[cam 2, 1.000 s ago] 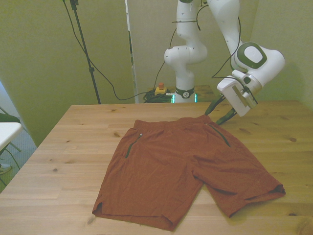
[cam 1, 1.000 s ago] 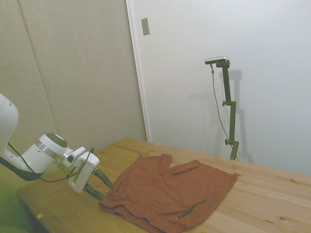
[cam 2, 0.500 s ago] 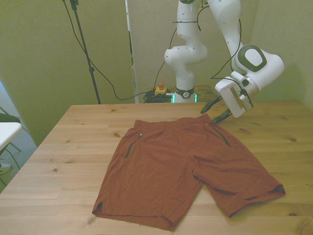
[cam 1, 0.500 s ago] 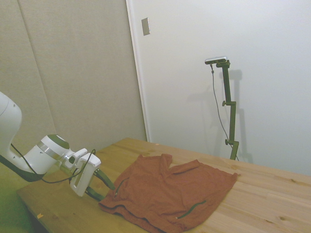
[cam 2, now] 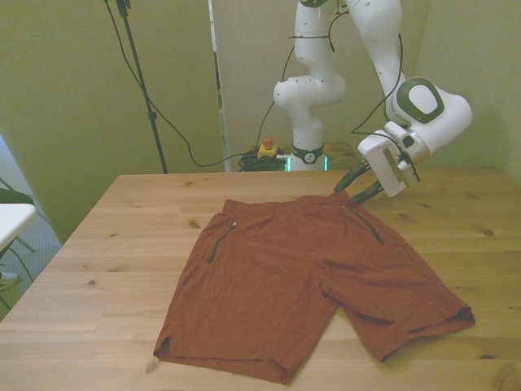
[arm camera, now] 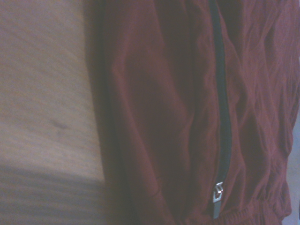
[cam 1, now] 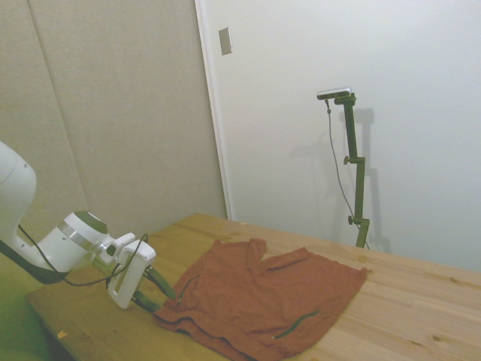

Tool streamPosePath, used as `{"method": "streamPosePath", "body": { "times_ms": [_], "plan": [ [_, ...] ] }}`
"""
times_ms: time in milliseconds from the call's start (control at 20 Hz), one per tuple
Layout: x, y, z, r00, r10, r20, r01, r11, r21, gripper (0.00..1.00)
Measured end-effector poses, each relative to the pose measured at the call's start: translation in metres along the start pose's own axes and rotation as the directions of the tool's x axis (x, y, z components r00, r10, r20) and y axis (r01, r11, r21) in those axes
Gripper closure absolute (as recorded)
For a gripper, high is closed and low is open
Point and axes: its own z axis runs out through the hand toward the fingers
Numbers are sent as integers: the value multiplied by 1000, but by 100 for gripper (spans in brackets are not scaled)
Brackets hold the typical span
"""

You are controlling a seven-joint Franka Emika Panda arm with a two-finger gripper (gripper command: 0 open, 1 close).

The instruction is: Fold the shorts

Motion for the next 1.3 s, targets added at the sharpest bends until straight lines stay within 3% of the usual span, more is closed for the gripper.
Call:
{"method": "streamPosePath", "body": {
  "times_ms": [700,850,1100,1300],
  "plan": [
    [-1,-2,2,1000,-10,13,10,1000,3,100],
    [-1,-5,-2,999,9,53,-12,999,52,100],
    [2,-4,-3,996,31,80,-37,997,71,100],
    [16,11,-12,984,84,159,-105,987,125,100]
  ]
}}
